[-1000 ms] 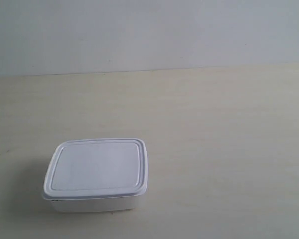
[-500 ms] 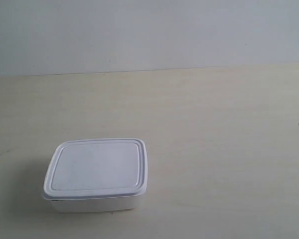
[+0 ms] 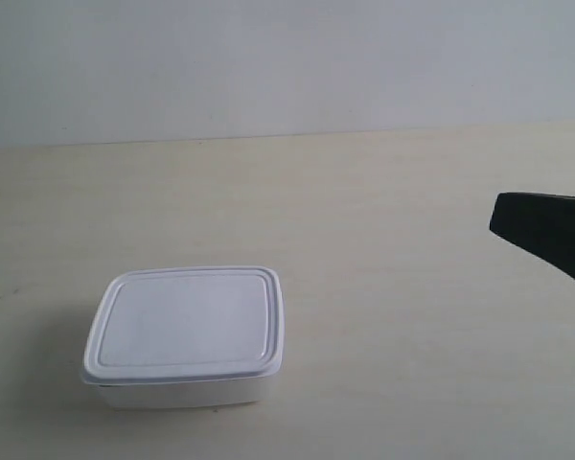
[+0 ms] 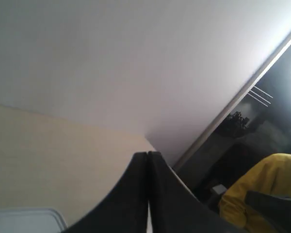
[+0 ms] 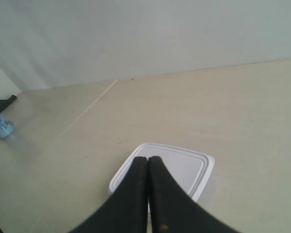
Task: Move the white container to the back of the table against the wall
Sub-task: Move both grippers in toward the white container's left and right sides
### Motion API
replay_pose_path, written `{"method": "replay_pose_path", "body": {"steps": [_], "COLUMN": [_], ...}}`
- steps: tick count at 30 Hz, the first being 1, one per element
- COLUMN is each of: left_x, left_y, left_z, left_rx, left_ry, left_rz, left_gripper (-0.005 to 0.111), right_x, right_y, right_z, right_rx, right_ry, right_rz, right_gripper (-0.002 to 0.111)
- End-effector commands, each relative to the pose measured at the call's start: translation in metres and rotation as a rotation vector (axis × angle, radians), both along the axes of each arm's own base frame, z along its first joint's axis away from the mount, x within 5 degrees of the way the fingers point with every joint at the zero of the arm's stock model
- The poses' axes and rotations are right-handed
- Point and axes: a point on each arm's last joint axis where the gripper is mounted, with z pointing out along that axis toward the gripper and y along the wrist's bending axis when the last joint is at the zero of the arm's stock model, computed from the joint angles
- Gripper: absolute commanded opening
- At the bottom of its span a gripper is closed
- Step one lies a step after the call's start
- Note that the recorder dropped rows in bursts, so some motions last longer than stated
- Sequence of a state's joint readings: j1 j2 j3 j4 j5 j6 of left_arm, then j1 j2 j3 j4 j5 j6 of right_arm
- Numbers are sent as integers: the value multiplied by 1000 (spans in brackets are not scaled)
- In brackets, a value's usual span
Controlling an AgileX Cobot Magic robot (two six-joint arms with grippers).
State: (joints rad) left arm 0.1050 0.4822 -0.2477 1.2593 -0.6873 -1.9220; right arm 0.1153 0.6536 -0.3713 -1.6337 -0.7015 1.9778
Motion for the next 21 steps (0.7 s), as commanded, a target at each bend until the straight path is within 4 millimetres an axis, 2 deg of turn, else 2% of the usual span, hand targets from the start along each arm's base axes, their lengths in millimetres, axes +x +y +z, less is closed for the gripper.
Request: {"method": "replay_pose_path", "body": {"steps": [1,9,17,21], "left_x": [11,29,36,36], "left_y": [-6,-28,-43,-54], "left_z": [-9,-45,-72,-87], "left_rx": [21,192,380,453], "left_ry": [93,336,469,537], "left_rz": [-77,-163,-172,-232], "left_gripper": [0,0,0,0], "right_x": [10,23,22,21], "right_y": [4,23,53,65], "right_z": [-5,-30,-57,-73], "right_rx": [-28,-78,-276,-360], "right_ry": [42,185,220,266], "right_rz": [44,199,291,320], "right_gripper": [0,0,0,0]}}
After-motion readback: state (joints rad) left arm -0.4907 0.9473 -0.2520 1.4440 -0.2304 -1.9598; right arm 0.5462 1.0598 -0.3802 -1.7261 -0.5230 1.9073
